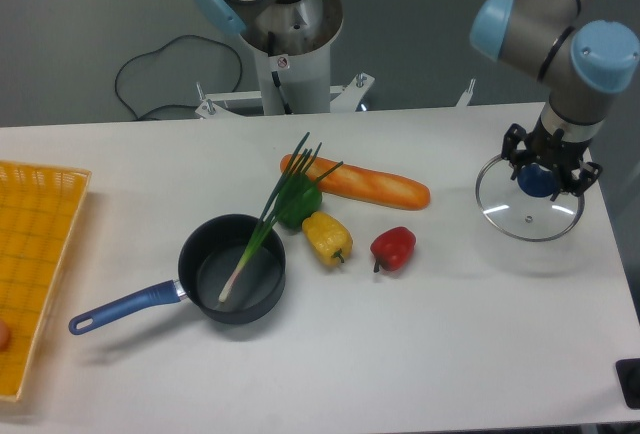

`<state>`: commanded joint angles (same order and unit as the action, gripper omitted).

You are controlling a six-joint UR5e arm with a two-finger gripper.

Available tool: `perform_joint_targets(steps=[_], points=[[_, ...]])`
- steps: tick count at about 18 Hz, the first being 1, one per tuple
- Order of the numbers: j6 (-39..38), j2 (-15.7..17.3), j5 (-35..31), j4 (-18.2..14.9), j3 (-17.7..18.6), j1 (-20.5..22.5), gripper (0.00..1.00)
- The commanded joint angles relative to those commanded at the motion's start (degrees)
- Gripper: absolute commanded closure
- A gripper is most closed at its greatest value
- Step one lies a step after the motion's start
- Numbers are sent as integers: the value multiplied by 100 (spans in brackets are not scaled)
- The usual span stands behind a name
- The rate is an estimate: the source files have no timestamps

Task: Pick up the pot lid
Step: 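Lift the glass lid by its knob up off the table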

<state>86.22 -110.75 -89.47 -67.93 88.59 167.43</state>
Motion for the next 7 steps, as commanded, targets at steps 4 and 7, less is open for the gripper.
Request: perform_joint_targets(steps=[4, 7], points=[[-44, 88, -9, -123, -9, -79, 57], [-53, 97, -9, -132, -18, -79, 57]])
